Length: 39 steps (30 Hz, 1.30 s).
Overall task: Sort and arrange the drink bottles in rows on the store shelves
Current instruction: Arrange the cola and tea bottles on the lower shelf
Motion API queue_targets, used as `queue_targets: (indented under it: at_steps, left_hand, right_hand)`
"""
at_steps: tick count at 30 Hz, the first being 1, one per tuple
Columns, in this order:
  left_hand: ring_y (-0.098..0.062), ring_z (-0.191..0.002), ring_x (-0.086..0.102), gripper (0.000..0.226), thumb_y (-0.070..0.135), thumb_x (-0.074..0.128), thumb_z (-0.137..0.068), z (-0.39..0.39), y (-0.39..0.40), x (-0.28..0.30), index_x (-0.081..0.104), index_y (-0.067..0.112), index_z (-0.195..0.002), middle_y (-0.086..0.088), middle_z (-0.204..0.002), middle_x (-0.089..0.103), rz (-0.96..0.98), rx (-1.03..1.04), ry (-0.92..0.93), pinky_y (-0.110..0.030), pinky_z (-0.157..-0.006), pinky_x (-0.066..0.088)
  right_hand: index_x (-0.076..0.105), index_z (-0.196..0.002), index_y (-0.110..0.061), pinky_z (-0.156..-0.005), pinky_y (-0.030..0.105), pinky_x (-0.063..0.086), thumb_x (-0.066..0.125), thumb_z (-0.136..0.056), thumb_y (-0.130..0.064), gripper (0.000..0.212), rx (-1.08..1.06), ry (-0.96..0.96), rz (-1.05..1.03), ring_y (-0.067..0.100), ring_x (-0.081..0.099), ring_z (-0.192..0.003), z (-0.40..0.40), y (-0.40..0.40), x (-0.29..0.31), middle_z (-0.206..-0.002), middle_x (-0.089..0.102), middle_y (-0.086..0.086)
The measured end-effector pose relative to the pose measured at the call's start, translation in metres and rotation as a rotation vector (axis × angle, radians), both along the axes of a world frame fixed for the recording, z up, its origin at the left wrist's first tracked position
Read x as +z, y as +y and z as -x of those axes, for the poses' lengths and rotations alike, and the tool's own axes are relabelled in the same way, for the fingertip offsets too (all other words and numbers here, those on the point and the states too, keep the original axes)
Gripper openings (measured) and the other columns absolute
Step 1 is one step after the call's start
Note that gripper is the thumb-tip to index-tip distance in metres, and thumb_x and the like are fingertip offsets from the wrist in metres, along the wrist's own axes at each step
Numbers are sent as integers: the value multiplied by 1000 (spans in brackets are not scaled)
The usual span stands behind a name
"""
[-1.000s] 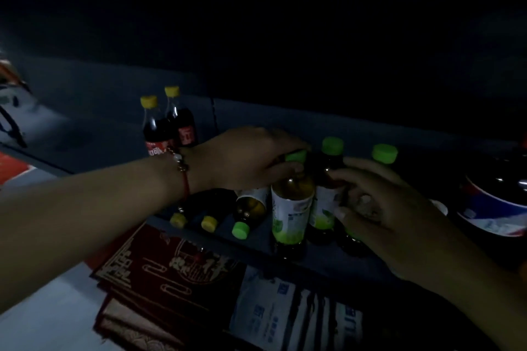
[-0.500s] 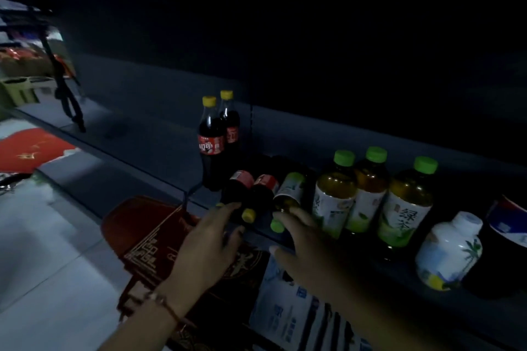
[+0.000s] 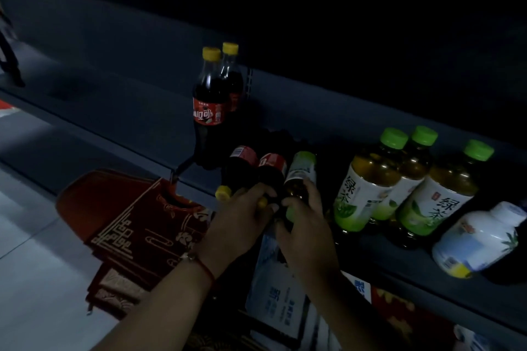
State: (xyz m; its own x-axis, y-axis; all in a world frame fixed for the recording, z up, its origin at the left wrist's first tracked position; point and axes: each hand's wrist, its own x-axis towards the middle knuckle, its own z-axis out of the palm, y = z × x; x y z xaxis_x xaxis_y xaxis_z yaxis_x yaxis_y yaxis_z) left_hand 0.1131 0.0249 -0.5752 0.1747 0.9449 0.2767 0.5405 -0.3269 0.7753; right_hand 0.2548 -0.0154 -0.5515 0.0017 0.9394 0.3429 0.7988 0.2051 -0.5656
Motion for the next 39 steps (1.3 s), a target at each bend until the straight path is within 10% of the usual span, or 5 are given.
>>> queue_targets:
  at_steps: [6, 10, 16, 29, 39]
  left_hand:
    - [-13, -86, 61, 17, 40, 56, -98, 15, -22, 8, 54, 39, -114, 5, -102, 58, 54, -54, -48, -39, -74, 55]
    - [-8, -73, 56, 17, 44, 54, -97, 21, -42, 22, 55, 42, -114, 8, -92, 58, 77, -39, -128, -27, -64, 46]
    - [3, -103, 56, 31, 56, 48, -87, 28, -74, 41, 61, 46, -113, 16, -112, 58, 2, 53, -147, -7, -83, 44]
    - [-12, -67, 59, 17, 40, 46, -100, 30, -45, 143, 58, 27, -99, 8, -78, 60, -329, 196, 88, -28, -56, 40]
    - [-19, -67, 60, 38, 47, 50, -100, -9, 69, 189, 50, 27, -68, 9, -61, 53, -279, 78, 108, -29, -56, 35]
  right_hand:
    - [60, -90, -26, -77, 23, 55, 72, -84, -25, 14, 71, -71, -15, -1, 49, -104, -7, -27, 31, -149, 24, -14]
    - [60, -90, -31, -67, 6, 42, 69, -85, -17, 18, 72, -112, 17, -3, 46, -86, -18, -33, 87, -123, 33, -20]
    - [65, -99, -25, -61, 20, 37, 64, -86, -16, 15, 36, -170, 5, 9, 51, -82, -18, 10, 172, -103, 54, -5]
    - [57, -129, -15, -84, 29, 47, 57, -93, -28, 38, 116, -571, 171, 24, 56, -110, -28, 61, 198, -129, 56, 9]
    - [20, -153, -24, -103, 34, 41, 60, -89, -50, 80, 243, -329, 80, 22, 41, -136, -25, 75, 186, -156, 31, 2]
